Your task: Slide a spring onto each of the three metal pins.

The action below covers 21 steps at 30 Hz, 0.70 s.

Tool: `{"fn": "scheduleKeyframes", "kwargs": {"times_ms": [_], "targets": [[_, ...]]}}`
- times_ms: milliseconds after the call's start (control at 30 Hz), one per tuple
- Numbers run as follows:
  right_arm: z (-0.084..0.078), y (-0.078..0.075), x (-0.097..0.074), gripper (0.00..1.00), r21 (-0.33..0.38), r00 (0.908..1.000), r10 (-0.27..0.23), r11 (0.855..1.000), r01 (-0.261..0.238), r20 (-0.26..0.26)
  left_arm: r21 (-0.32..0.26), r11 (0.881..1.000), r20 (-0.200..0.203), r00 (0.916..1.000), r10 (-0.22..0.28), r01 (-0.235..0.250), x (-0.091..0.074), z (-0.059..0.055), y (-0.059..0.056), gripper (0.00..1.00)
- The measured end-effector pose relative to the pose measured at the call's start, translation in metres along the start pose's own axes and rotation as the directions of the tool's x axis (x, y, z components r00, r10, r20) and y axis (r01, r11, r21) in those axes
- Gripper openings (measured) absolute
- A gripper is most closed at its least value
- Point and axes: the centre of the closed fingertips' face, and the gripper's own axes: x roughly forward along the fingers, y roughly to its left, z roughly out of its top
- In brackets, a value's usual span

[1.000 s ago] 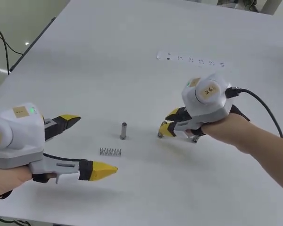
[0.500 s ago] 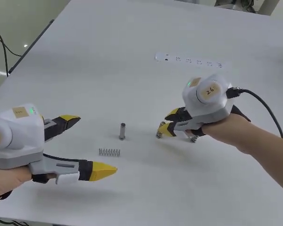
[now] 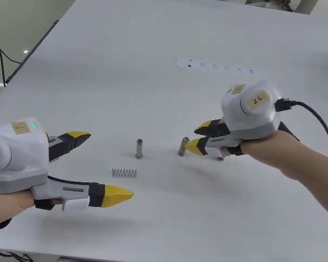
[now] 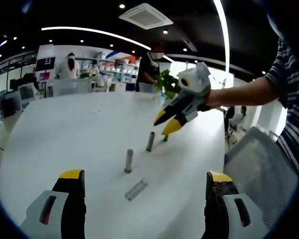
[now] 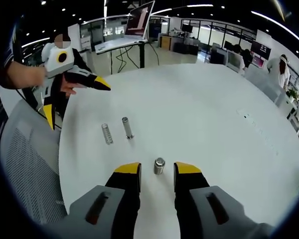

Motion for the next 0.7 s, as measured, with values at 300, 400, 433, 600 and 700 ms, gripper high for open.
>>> {"fn": "scheduleKeyframes", "kwargs": {"times_ms": [300, 400, 433, 600, 700], "targets": [[0.001, 0.003, -0.017, 0.23, 0.037, 0.9984, -0.012, 0.999, 0.010, 0.055, -0.007, 1.000, 0.008, 1.0000, -0.002, 0.002, 0.003, 0.001, -0.001, 0.98], [0.001, 0.006, -0.019, 0.24, 0.041, 0.9981, -0.012, 0.999, 0.010, 0.060, -0.009, 1.000, 0.006, 1.0000, -0.004, 0.004, 0.003, 0.001, -0.003, 0.98], [0.000, 0.005, -0.018, 0.24, 0.042, 0.9980, -0.013, 0.999, 0.010, 0.062, -0.009, 1.000, 0.006, 1.0000, -0.006, 0.006, 0.003, 0.001, -0.003, 0.98], [-0.004, 0.010, -0.020, 0.23, 0.066, 0.9976, -0.015, 0.998, 0.011, 0.068, -0.012, 1.000, 0.005, 1.0000, -0.003, 0.003, 0.003, 0.000, -0.002, 0.98], [-0.007, 0.016, -0.020, 0.23, 0.059, 0.9980, -0.005, 0.998, 0.001, 0.063, -0.017, 1.000, 0.006, 1.0000, -0.004, 0.004, 0.003, -0.002, -0.003, 0.98]]}}
